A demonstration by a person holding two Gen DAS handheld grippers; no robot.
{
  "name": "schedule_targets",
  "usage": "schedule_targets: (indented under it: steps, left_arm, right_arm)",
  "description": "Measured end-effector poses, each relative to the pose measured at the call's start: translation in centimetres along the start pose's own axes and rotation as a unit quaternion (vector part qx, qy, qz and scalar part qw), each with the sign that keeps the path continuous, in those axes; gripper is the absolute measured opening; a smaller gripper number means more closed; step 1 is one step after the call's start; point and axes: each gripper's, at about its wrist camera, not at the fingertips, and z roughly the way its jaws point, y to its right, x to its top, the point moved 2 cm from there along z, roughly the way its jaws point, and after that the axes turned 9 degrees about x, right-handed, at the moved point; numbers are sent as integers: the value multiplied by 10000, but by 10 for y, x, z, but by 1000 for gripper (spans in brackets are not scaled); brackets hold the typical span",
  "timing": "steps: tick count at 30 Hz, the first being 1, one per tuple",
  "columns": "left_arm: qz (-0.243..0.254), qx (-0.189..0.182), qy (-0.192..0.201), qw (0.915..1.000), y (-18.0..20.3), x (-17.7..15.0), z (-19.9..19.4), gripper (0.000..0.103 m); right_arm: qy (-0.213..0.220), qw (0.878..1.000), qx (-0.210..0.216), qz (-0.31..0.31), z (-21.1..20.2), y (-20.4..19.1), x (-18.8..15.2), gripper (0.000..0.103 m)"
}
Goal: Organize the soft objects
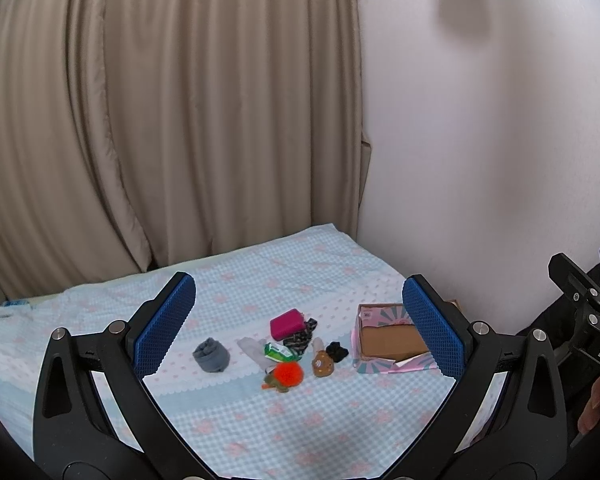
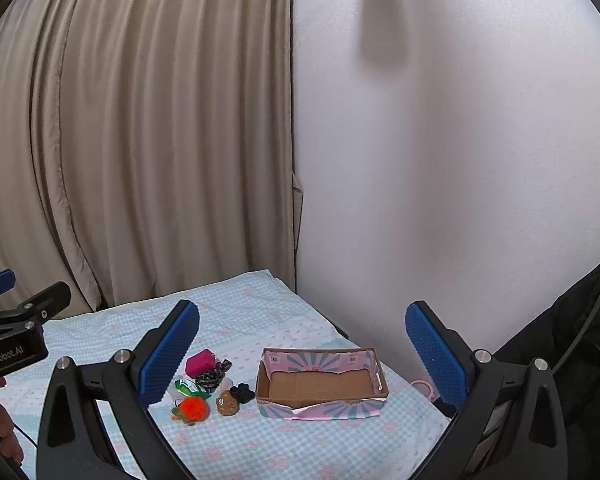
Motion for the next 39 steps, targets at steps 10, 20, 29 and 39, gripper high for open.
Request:
schedule_targets:
  steps: [10,20,29,39]
  left_arm:
    - [-2,1,25,10000,2,2,-3,103]
    - [-22,-10,26,10000,1,1,-3,103]
    - [-66,41,-42,10000,5,2,-4,103]
    - [-312,479,-251,9980,-16,-12,-1,103]
  right_arm:
    - [32,10000,-37,10,1,0,-1,103]
    - [69,9999,-59,43,-1,3,-3,103]
    - [65,10000,-49,34,-2,3,-4,103]
    - [-170,9986,486,-79,18,-3,-2,103]
